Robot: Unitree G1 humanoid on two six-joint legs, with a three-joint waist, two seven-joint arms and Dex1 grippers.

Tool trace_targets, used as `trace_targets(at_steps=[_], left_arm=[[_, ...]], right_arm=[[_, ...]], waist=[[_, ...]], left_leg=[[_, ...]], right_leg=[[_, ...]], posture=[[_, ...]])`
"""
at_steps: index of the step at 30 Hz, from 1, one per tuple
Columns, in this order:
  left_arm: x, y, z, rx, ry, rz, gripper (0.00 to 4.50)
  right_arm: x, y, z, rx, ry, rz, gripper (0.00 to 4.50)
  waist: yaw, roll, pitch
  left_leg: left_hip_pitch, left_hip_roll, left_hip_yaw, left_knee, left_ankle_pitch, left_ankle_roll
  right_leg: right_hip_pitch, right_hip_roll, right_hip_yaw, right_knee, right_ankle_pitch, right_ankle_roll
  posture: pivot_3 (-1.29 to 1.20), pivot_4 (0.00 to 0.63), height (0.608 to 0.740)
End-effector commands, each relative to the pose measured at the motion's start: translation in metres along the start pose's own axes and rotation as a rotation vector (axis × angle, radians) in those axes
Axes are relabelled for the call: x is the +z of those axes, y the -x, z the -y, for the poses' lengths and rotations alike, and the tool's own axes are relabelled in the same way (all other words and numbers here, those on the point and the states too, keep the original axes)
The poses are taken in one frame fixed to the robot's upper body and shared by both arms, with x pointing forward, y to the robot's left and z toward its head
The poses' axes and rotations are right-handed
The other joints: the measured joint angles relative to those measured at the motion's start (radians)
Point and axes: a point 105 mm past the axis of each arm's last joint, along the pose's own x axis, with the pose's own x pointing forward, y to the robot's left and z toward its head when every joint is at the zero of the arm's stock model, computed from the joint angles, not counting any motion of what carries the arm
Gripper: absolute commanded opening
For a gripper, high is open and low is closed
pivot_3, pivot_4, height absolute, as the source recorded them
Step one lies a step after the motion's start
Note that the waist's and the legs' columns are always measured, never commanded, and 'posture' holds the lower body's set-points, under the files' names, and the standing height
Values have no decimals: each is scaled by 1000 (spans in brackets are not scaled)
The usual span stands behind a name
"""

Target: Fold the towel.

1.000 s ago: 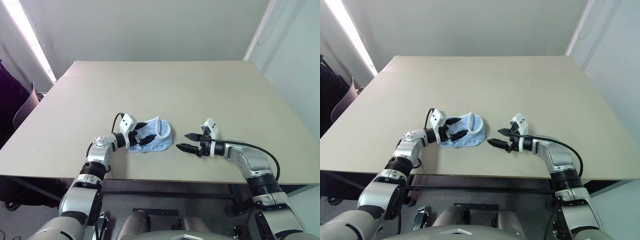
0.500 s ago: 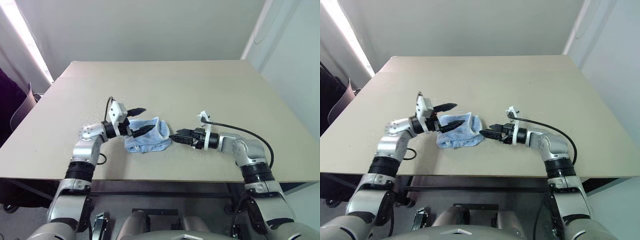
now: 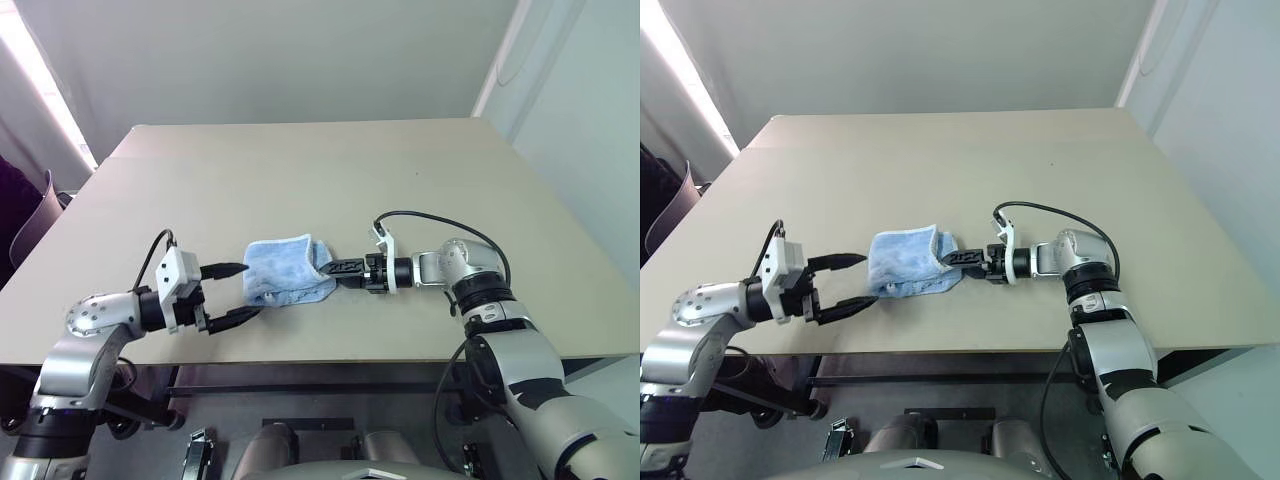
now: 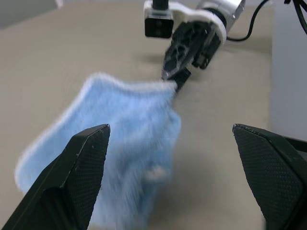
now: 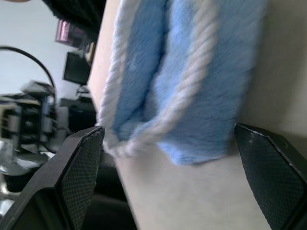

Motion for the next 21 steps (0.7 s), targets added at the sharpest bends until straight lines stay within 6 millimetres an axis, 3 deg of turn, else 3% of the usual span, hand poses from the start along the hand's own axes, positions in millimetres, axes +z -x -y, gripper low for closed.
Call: trace_targets(at_steps=[1,6,14,17,21], left_arm=[[10,15,-4,70,-27,10,4327],[2,22,-2,122,18,4,4327],[-2,17,0,154,19,9,4327],[-7,19,-1,165,15,-12,4383],[-7,19,-3,180,20,-4,4383]], right_arm=[[7,-13,-18,48,-5,-9,4500],[7,-35,-24,46,-25,-10,4500],[7,-49,-9,-69,-94,23,4500],[6,-46,-5,-92,-108,11,3852],[1,-43,0,-119,-119,-17,2392]], waist=[[-3,0,0],[-10,1,0],[-19,1,-1],[-19,2,-1],[-16,3,-1]], left_leg=[[1,0,0,0,0,0],[1,0,0,-1,0,0],[4,0,0,-1,0,0],[6,0,0,-1,0,0],[6,0,0,-1,0,0]], right_leg=[[0,0,0,0,0,0],[0,0,0,0,0,0],[1,1,1,0,1,-1],[4,1,2,0,-1,-5],[4,1,2,-1,-1,-5]], posture=[[0,0,740],[0,0,740],[0,0,740],[0,0,740],[0,0,740]])
